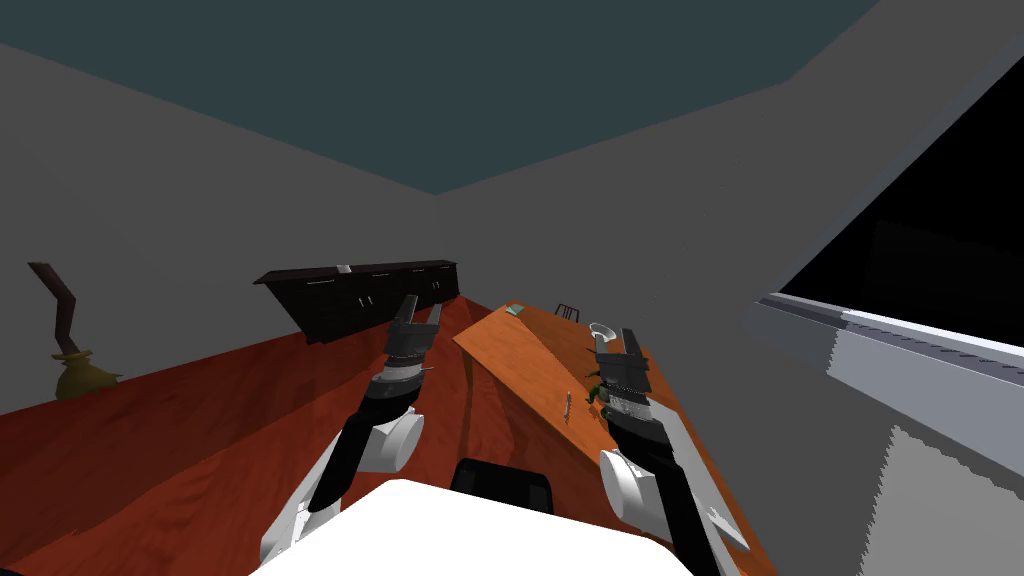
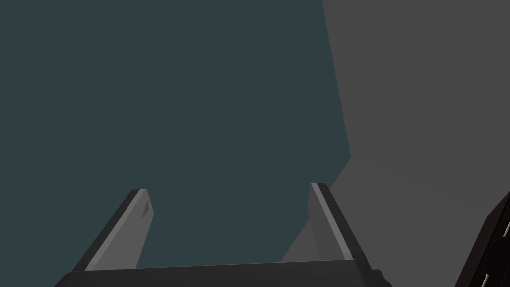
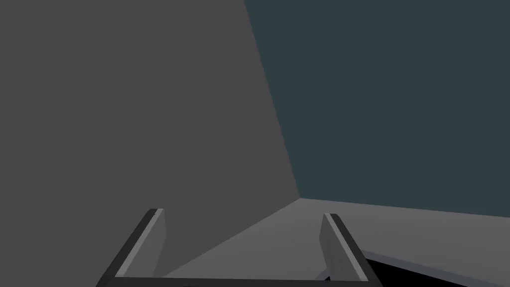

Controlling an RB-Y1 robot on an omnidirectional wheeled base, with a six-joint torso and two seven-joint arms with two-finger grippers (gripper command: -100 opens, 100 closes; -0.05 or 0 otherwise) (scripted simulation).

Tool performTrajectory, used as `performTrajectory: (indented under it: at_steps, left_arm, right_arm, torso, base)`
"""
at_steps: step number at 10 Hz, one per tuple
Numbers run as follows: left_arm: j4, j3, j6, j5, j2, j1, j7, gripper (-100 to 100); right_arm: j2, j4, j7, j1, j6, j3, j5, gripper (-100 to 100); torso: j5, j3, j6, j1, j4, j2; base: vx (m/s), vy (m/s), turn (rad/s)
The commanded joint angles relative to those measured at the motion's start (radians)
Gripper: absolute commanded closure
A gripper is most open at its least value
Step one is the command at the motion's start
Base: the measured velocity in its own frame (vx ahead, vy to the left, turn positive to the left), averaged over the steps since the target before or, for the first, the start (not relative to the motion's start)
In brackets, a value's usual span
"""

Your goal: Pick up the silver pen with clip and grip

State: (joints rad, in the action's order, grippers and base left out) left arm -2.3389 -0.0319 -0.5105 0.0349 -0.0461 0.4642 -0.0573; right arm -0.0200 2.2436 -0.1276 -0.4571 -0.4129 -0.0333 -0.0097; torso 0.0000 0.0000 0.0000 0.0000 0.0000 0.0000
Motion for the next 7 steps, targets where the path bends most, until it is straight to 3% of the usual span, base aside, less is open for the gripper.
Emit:
performTrajectory:
  at_steps: [1, 7]
  left_arm:
    - [0.0, 0.0, 0.0, 0.0, 0.0, 0.0, 0.0, 0]
    - [0.0, 0.0, 0.0, 0.0, 0.0, 0.0, 0.0, 0]
  right_arm:
    - [-0.038, -0.022, -0.022, 0.012, 0.021, 0.008, -0.011, -100]
    - [-0.121, -0.143, -0.155, 0.088, 0.146, 0.058, -0.077, -100]
  torso:
    - [0.0, 0.0, 0.0, 0.0, 0.0, 0.0]
    - [0.001, -0.001, 0.0, 0.003, 0.0, -0.002]
  base:
    - [0.004, 0.021, 0.007]
    - [0.014, 0.051, 0.012]
